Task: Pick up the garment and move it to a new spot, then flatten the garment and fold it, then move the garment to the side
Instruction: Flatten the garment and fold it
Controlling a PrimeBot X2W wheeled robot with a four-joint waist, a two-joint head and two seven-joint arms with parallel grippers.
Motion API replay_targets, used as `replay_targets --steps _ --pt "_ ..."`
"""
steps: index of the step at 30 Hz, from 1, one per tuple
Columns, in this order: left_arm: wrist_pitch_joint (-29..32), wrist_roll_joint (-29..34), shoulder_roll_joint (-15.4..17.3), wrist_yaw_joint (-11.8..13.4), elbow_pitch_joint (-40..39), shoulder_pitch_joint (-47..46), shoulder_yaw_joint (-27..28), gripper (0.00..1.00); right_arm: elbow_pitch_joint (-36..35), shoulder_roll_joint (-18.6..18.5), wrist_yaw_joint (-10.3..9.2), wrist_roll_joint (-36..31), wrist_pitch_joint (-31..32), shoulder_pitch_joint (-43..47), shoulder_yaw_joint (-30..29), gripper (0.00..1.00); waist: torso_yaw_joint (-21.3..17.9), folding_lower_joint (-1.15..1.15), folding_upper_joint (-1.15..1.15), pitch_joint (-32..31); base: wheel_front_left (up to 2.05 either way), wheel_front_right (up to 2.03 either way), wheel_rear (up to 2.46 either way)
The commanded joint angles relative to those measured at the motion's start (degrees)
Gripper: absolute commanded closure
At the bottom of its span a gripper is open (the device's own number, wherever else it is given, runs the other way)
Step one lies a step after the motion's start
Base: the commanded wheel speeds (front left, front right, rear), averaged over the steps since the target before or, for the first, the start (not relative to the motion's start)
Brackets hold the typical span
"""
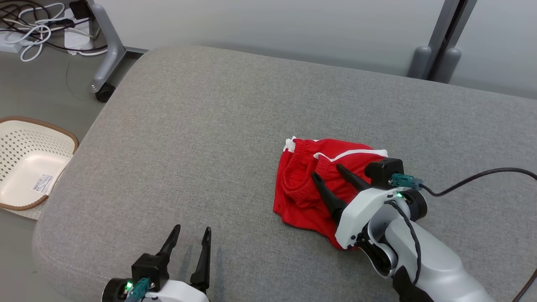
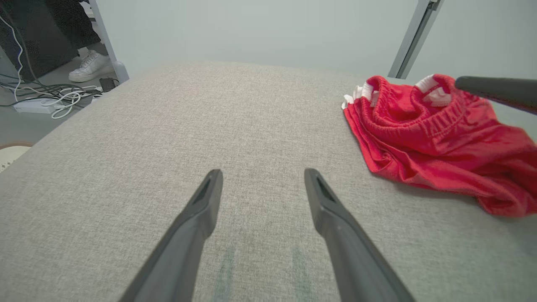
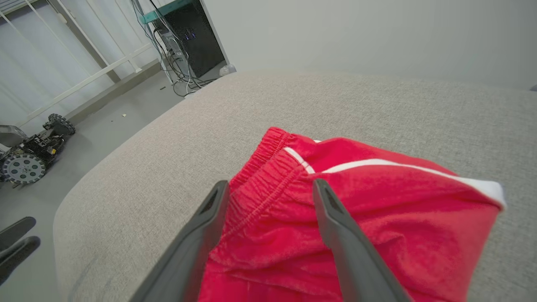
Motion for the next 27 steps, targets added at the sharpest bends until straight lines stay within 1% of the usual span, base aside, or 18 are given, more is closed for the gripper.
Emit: replay_targets --steps 1,5,6,7,8,9,10,11,14,16,17,18,19,20,23,27 --pt "-0.06 -0.39 0.21 0.38 0.09 -0.76 -0.35 0.0 1.12 -0.45 0.0 0.65 0.41 -0.97 0.51 0.0 0.07 0.0 0.0 0.04 0.0 0.0 0.0" --pt "-0.06 -1.2 0.21 0.59 0.28 -0.99 -1.08 0.0 3.29 -0.37 0.0 2.63 2.25 -2.05 2.22 0.0 0.29 0.0 0.0 0.22 0.0 0.0 0.0" --pt "-0.06 -1.31 0.22 0.56 0.26 -1.11 -1.2 0.0 3.79 -0.39 0.0 2.93 2.61 -2.45 2.71 0.07 0.36 0.0 0.0 0.36 0.0 0.0 0.0" --pt "-0.06 -1.32 0.21 0.51 0.27 -1.26 -1.38 0.0 4.28 -0.4 0.0 3.18 2.84 -2.87 3.09 0.2 0.45 0.0 0.0 0.52 0.0 0.0 0.0" --pt "-0.06 -1.44 0.21 0.54 0.29 -1.49 -1.54 0.0 4.75 -0.41 0.0 3.8 2.99 -3.13 3.2 0.4 0.62 0.0 0.0 0.71 0.0 0.0 0.0" --pt "-0.06 -1.62 0.23 0.6 0.33 -1.76 -1.65 0.0 5.39 -0.41 0.0 3.88 3.33 -3.43 3.56 0.51 0.81 0.0 0.0 0.92 0.0 0.0 0.0" --pt "-0.06 -1.8 0.23 0.62 0.43 -2.0 -1.78 0.0 5.97 -0.41 0.0 3.92 3.65 -3.83 4.01 0.56 1.02 0.0 0.0 1.11 0.0 0.0 0.0" --pt "-0.06 -1.84 0.21 0.6 0.46 -2.19 -2.01 0.0 6.52 -0.38 0.0 4.39 4.01 -4.1 4.19 0.6 1.26 0.0 0.0 1.34 0.0 0.0 0.0" --pt "-0.06 -2.18 0.2 0.85 0.49 -2.44 -2.46 0.0 8.43 -0.41 0.0 4.75 4.58 -5.55 4.67 0.6 2.02 0.0 0.0 2.0 0.0 0.0 0.0" --pt "-0.06 -2.82 0.24 1.04 0.73 -2.64 -2.54 0.0 9.95 -0.38 0.0 4.83 4.75 -6.38 4.91 0.65 2.62 0.0 0.0 2.47 0.0 0.0 0.0" --pt "-0.06 -2.97 0.22 1.08 0.73 -2.74 -2.64 0.0 10.69 -0.39 0.0 4.77 5.05 -6.81 5.14 0.74 2.87 0.0 0.0 2.68 0.0 0.0 0.0" --pt "-0.06 -3.22 0.22 1.17 0.63 -2.88 -2.64 0.0 11.47 -0.4 0.0 4.73 5.33 -7.25 5.32 0.87 3.13 0.0 0.0 2.93 0.0 0.0 0.0" --pt "-0.06 -3.32 0.21 1.2 0.77 -2.91 -2.77 0.0 12.19 -0.41 0.0 4.74 5.33 -7.69 5.37 0.98 3.37 0.0 0.0 3.14 0.0 0.0 0.0" --pt "-0.06 -3.64 0.21 1.31 0.81 -2.95 -2.8 0.0 12.98 -0.42 0.0 4.52 5.4 -8.2 5.5 1.0 3.58 0.0 0.0 3.33 0.0 0.0 0.0" --pt "-0.06 -4.15 0.22 1.53 0.77 -2.88 -2.73 0.0 14.81 -0.41 0.0 4.51 5.26 -9.12 5.73 1.0 4.09 0.0 0.0 3.69 0.0 0.0 0.0" --pt "-0.06 -4.24 0.22 1.72 0.63 -2.69 -2.7 0.0 15.6 -0.41 0.0 4.13 2.29 -10.76 5.8 1.0 4.36 0.0 0.0 3.95 0.0 0.0 0.0"
